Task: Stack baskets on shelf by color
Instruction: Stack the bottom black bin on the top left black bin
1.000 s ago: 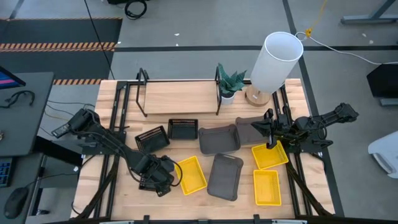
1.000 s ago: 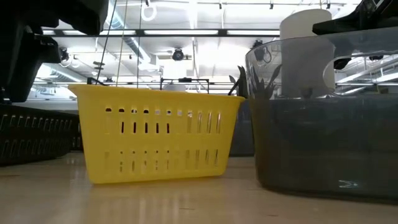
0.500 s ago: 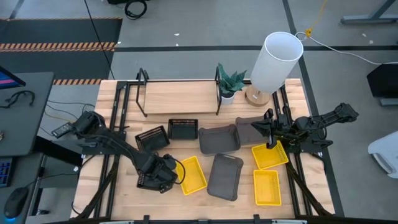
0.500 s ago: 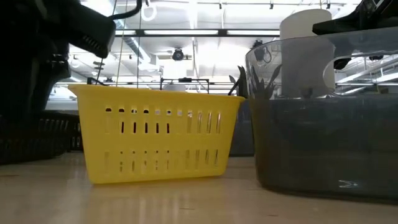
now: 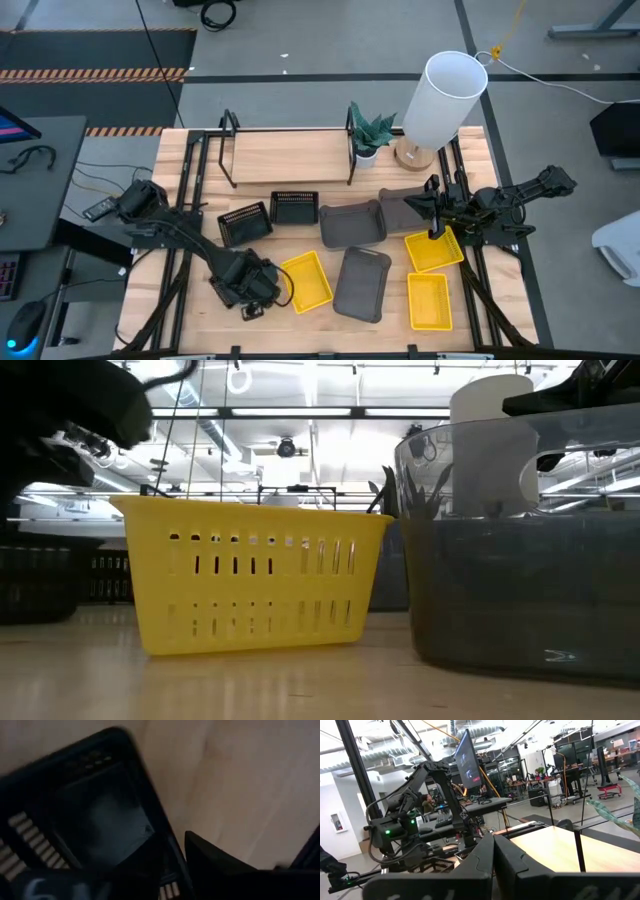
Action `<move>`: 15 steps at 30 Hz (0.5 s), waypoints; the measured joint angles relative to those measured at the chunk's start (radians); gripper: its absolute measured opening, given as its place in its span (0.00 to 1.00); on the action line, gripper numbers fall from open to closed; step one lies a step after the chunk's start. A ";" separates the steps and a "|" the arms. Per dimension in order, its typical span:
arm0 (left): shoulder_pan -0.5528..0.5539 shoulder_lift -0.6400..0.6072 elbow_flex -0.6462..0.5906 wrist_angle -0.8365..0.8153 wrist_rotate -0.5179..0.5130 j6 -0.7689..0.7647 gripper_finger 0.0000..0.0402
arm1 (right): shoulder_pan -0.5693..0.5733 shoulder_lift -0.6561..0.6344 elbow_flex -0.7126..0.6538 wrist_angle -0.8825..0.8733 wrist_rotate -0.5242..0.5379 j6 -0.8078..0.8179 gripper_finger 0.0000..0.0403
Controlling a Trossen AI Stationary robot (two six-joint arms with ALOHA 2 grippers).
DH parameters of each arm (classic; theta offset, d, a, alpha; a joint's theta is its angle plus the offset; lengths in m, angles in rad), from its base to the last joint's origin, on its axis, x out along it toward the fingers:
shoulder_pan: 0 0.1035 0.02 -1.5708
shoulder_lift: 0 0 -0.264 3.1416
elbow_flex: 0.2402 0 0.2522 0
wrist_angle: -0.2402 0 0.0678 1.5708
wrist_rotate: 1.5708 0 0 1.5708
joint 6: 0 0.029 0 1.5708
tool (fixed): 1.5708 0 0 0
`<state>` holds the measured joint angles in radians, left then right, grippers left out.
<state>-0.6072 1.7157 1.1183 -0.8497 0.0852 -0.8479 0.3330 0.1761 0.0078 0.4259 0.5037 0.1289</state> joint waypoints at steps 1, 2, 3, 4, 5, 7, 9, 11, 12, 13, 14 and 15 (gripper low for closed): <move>-0.011 0.000 0.000 0.000 0.000 0.025 0.19 | 0.000 0.000 0.000 0.000 0.000 0.000 0.03; -0.022 0.000 0.000 0.000 0.000 0.051 0.18 | 0.000 0.000 0.000 0.000 0.000 0.000 0.03; -0.034 0.000 0.000 0.000 -0.001 0.081 0.17 | 0.000 0.000 0.000 0.000 0.000 0.000 0.03; -0.045 0.000 0.000 0.000 -0.002 0.110 0.15 | 0.000 0.000 0.000 0.000 0.000 0.000 0.03; -0.057 0.000 0.000 0.000 -0.002 0.136 0.15 | 0.000 0.000 0.000 0.000 0.000 0.000 0.03; -0.078 0.000 0.000 -0.001 -0.002 0.167 0.13 | 0.000 0.000 0.000 0.000 0.000 0.000 0.03; -0.097 0.000 0.000 -0.006 -0.007 0.177 0.14 | 0.000 0.000 0.000 0.000 0.000 0.000 0.03; -0.107 0.000 0.000 -0.015 -0.012 0.175 0.16 | 0.000 0.000 0.000 0.000 0.000 0.000 0.03; -0.107 0.000 0.000 -0.018 -0.013 0.174 0.18 | 0.000 0.000 0.000 0.000 0.000 0.000 0.03; -0.107 0.000 0.000 -0.018 -0.014 0.174 0.20 | 0.000 0.000 0.000 0.000 0.000 0.000 0.03; -0.107 0.000 0.000 -0.018 -0.015 0.174 0.22 | 0.000 0.000 0.000 0.000 0.000 0.000 0.03; -0.107 0.000 0.000 -0.019 -0.017 0.174 0.23 | 0.000 0.000 0.000 0.000 0.000 0.000 0.03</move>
<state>-0.7139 1.7157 1.1183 -0.8684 0.0683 -0.6739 0.3332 0.1761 0.0078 0.4259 0.5036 0.1290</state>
